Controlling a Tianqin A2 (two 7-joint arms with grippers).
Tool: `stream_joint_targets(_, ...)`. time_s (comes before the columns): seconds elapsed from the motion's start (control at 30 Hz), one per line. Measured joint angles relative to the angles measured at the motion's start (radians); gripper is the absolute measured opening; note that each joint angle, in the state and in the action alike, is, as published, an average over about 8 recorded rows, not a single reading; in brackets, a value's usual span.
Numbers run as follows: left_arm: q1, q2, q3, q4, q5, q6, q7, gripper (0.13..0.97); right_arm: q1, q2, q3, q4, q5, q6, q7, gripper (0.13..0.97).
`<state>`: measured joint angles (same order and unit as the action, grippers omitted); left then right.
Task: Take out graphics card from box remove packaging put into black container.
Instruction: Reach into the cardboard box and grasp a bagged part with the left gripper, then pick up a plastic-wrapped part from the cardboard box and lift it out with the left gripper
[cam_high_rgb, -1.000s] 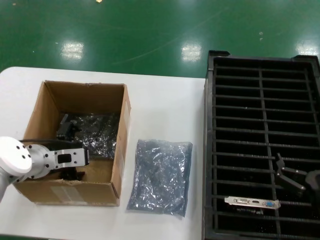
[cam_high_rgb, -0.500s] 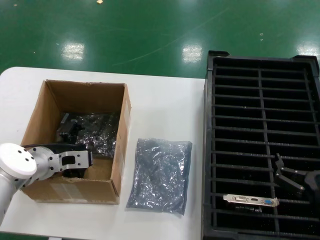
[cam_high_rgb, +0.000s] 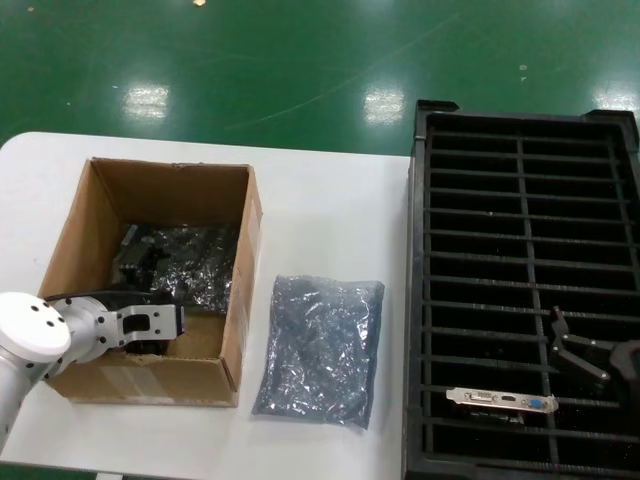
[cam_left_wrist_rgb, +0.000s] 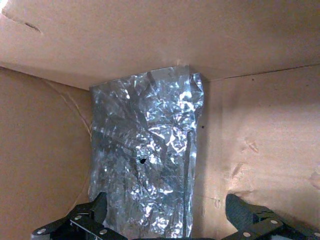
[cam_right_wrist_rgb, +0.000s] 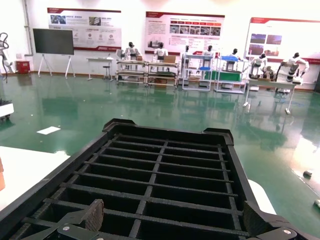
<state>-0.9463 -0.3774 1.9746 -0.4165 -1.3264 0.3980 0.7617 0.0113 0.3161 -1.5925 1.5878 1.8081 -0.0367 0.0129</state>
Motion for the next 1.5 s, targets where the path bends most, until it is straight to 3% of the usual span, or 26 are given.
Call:
stream_joint_targets(0.23, 0.018, -0.013, 0.013, -0.049, 0.007, -0.01, -0.027, 0.799, 0.0, 0.0, 0.0, 0.0, 0.0, 0.0, 0.0, 0.966)
stream_joint_targets(0.53, 0.031, -0.026, 0.022, -0.086, 0.011, -0.022, -0.047, 0.589, 0.0, 0.0, 0.0, 0.0, 0.0, 0.0, 0.0, 0.966)
stream_joint_targets(0.8, 0.039, -0.032, 0.014, -0.096, -0.009, -0.036, -0.02, 0.183, 0.0, 0.0, 0.0, 0.0, 0.0, 0.0, 0.0, 0.966)
stream_joint_targets(1.2, 0.117, -0.089, 0.019, -0.267, 0.046, -0.051, -0.138, 0.14, 0.0, 0.0, 0.0, 0.0, 0.0, 0.0, 0.0, 0.966)
stream_joint_targets(1.5, 0.194, -0.135, -0.019, -0.469, 0.155, -0.057, -0.292, 0.138, 0.0, 0.0, 0.0, 0.0, 0.0, 0.0, 0.0, 0.966)
